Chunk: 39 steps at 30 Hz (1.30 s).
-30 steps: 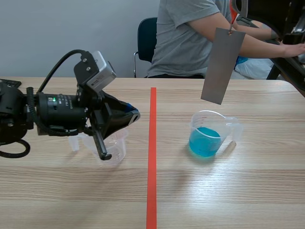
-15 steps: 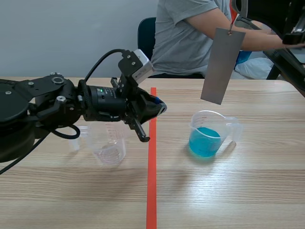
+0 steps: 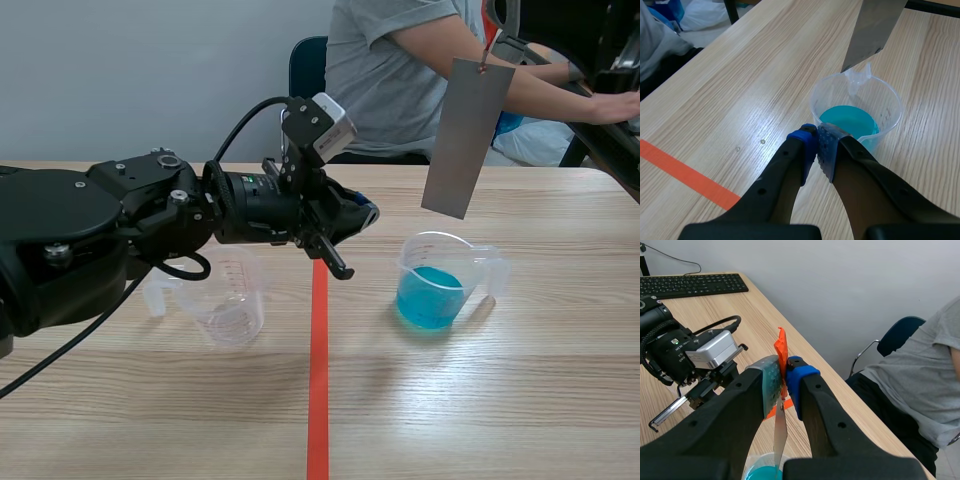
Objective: Do the redox reaction experiment.
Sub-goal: 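Point at the plate with the left hand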
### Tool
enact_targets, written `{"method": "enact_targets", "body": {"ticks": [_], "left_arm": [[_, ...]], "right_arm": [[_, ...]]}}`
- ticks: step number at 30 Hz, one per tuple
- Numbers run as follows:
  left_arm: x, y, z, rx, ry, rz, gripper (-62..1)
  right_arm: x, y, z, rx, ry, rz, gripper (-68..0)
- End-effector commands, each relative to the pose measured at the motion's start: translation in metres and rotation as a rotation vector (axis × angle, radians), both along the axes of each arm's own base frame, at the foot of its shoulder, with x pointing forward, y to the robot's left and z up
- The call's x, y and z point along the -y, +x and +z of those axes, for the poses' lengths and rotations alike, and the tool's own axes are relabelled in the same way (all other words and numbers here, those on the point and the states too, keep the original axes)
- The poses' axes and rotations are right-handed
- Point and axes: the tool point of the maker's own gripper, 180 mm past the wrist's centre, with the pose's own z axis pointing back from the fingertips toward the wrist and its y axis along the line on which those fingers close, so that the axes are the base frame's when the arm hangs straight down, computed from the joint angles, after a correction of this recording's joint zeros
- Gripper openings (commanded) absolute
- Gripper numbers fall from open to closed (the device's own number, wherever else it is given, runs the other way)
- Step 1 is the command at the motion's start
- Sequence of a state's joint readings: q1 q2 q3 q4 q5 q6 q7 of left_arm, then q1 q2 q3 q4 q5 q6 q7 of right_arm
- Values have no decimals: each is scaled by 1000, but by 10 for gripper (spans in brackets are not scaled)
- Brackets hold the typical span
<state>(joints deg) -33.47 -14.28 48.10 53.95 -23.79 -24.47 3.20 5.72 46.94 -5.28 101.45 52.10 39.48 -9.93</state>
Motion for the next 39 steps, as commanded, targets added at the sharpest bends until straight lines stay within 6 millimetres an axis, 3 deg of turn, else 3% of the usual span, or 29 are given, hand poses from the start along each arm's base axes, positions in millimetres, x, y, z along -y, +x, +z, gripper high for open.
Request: {"method": "enact_targets", "body": {"ticks": [1, 14, 39], "left_arm": [[9, 4, 14, 24, -37, -8, -573], [27, -1, 20, 27, -69, -30, -573], [25, 6, 26, 55, -90, 11, -573]], "right_arm": [[2, 3, 13, 33, 27, -4, -660], [2, 3, 13, 33, 27, -4, -660], [2, 3, 13, 33, 27, -4, -660]]}}
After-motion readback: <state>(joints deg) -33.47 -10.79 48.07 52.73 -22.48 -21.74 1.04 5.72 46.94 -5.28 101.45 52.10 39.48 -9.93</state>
